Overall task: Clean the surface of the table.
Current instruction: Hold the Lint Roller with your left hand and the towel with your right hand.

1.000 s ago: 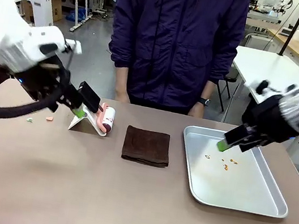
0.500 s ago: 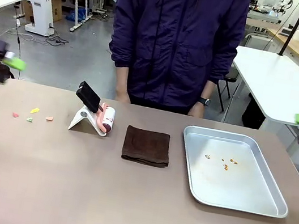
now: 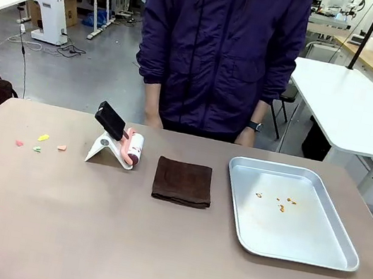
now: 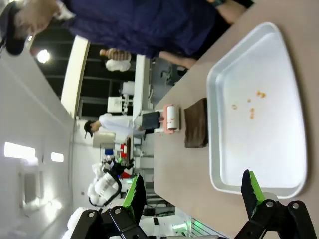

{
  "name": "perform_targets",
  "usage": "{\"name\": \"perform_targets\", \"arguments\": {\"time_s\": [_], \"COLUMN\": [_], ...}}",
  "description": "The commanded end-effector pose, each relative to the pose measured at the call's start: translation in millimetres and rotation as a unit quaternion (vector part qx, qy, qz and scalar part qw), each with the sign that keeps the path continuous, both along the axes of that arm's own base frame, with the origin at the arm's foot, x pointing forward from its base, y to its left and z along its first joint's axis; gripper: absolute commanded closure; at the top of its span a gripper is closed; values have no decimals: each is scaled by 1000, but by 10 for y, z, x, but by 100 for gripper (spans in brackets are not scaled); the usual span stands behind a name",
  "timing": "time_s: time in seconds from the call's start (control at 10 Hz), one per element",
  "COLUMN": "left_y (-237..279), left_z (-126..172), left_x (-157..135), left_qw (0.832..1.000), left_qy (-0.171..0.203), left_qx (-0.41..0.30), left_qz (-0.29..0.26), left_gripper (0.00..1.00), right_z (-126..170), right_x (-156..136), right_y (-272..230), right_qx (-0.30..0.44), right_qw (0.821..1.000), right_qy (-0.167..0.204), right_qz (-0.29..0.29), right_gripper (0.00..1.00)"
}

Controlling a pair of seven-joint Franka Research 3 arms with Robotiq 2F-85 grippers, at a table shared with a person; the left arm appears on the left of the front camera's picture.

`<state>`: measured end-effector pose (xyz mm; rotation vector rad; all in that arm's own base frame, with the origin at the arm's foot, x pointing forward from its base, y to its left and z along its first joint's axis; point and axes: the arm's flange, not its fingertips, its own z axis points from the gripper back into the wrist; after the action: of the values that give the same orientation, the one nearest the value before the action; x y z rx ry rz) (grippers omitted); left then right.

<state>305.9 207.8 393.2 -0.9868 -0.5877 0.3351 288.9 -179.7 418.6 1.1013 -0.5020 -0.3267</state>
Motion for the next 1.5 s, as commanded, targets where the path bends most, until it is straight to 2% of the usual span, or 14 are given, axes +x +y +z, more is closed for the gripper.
{"name": "perform_targets", "arguments": {"time_s": [0.0, 0.1, 0.6, 0.7, 0.9, 1.1, 1.2, 1.4], "left_y": [-517, 0, 0, -21, -319, -808, -1027, -1454], "left_z": [-234, 0, 0, 3, 271, 641, 745, 857], "left_x": [-240, 0, 0, -8, 184, 546, 732, 1075], "left_qw": [1000, 1000, 1000, 1000, 999, 990, 985, 982], "left_qy": [-9, 0, 0, 13, -4, -28, -22, 3], "left_qx": [-3, 0, 0, 2, 41, 90, 102, 104], "left_qz": [17, 0, 0, 4, -24, -100, -135, -159], "left_gripper": [0, 0, 0, 0, 0, 0, 0, 0], "right_z": [-414, 0, 0, -6, 256, 535, 602, 664], "right_x": [-144, 0, 0, 0, 112, 427, 610, 917], "right_y": [278, 0, 0, 13, 465, 1229, 1617, 2354], "right_qx": [-11, 0, 0, -8, -97, -187, -224, -286], "right_qw": [999, 1000, 1000, 1000, 995, 977, 967, 940], "right_qy": [20, 0, 0, 15, 3, -24, -15, -11], "right_qz": [-31, 0, 0, 4, 26, 97, 120, 187], "right_gripper": [0, 0, 0, 0, 0, 0, 0, 0]}}
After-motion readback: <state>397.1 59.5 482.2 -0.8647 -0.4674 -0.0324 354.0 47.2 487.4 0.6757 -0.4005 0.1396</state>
